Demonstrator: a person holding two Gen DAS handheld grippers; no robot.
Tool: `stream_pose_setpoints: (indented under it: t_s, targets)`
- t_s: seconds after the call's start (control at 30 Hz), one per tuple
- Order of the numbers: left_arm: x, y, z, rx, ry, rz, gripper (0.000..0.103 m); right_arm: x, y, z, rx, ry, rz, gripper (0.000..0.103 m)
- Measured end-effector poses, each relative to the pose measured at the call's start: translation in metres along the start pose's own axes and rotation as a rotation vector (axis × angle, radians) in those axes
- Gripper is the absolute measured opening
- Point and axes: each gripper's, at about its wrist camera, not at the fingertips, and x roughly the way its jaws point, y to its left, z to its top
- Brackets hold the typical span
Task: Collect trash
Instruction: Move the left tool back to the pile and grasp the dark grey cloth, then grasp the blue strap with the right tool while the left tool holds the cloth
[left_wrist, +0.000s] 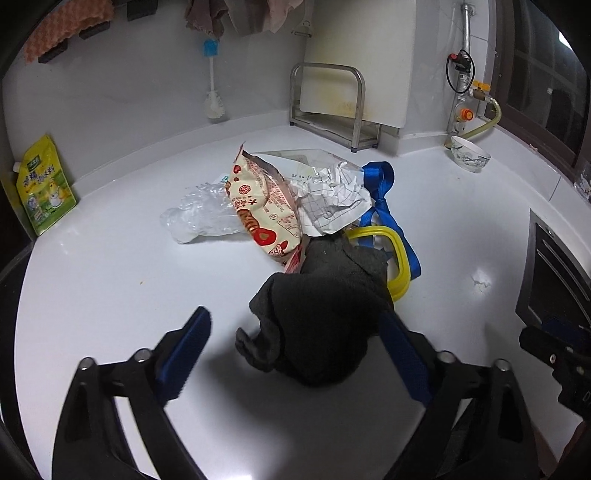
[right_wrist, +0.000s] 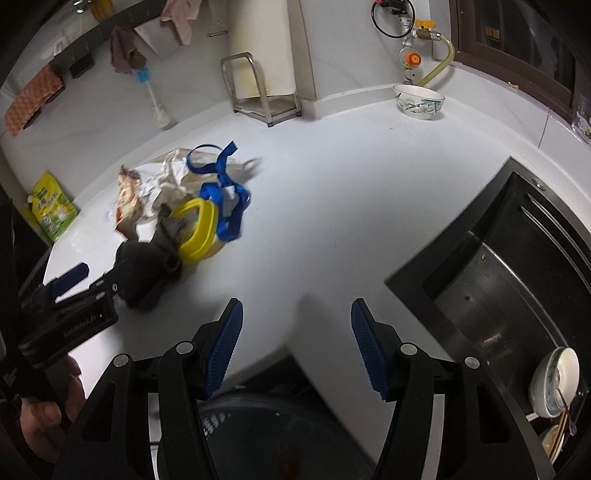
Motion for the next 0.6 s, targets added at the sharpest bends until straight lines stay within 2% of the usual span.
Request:
stream_pose_setpoints:
  t_s: [0.07, 0.17, 0.23, 0.47, 0.6]
  targets:
    - [0.007, 0.001, -0.001, -0.001, 0.019, -0.003, 0.062, 0.009, 0.001, 0.008, -0.005, -0.003, 0.003, 0.059]
    - [0.017, 0.005, -0.004, -0.007, 0.053, -0.016, 0.042, 0.02, 0.003, 0.019, -0.018, -0.003, 0.006, 0.059]
    - [0.018, 0.008, -0.004, -0.015, 0.062, -0.041, 0.033, 0.028, 0.006, 0.028, -0.028, -0.004, 0.015, 0.059]
    - [0.016, 0.019, -0.002, -0.02, 0.077, -0.058, 0.022, 0.06, 0.025, 0.065, -0.081, 0.017, 0.088, 0.059]
    - [0.013, 0.026, -0.003, -0.011, 0.077, -0.048, 0.021, 0.078, 0.037, 0.084, -0.106, 0.032, 0.129, 0.059]
